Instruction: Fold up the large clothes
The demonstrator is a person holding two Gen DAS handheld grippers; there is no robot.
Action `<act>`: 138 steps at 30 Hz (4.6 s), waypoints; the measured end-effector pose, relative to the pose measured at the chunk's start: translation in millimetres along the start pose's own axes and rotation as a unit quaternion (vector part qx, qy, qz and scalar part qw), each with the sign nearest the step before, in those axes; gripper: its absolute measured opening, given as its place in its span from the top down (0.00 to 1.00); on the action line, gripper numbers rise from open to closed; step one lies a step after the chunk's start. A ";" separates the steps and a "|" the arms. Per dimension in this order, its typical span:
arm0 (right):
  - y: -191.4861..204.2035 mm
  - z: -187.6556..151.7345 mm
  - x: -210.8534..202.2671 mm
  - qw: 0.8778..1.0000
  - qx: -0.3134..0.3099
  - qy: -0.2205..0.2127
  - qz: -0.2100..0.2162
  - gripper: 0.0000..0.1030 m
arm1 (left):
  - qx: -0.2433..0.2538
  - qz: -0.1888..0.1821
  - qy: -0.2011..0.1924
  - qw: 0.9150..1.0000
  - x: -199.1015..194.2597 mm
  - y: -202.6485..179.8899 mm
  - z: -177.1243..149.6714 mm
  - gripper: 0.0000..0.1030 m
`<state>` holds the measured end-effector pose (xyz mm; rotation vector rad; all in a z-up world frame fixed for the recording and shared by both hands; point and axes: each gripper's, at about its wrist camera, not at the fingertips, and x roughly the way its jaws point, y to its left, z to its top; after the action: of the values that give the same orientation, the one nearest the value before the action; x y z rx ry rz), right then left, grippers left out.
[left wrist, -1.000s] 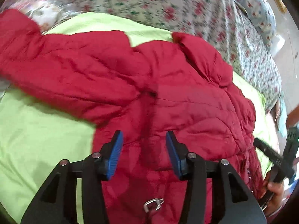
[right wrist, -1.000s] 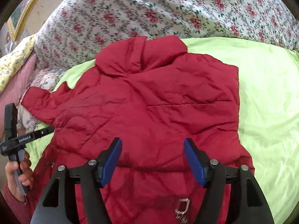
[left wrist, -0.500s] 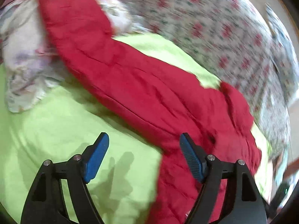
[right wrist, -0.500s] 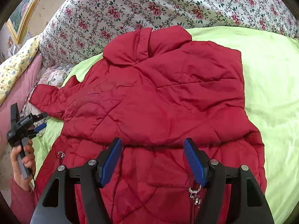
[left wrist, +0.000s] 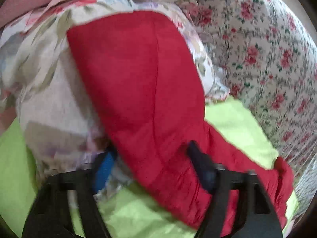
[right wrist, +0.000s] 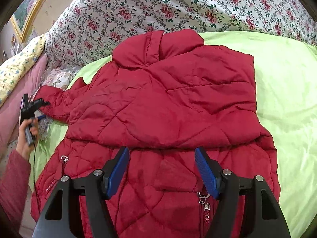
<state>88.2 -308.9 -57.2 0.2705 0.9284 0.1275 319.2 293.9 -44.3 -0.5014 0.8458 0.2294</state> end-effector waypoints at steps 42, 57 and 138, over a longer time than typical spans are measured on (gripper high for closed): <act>-35.5 -8.6 -33.0 0.993 0.094 -0.034 0.055 0.32 | 0.311 -0.253 0.096 0.911 -101.3 -270.3 -286.4 0.92; -56.8 42.3 -4.3 0.975 0.172 -0.038 0.137 0.30 | 0.360 -0.241 0.113 0.894 -91.0 -306.3 -322.9 0.92; -19.5 -15.3 -40.8 0.996 0.061 -0.060 -0.038 0.54 | 0.215 -0.259 0.099 0.936 -69.9 -178.0 -231.4 0.61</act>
<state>51.5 -334.1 -40.0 0.3514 0.8270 -0.0166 191.0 23.0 -60.8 -0.3196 0.8971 -0.4932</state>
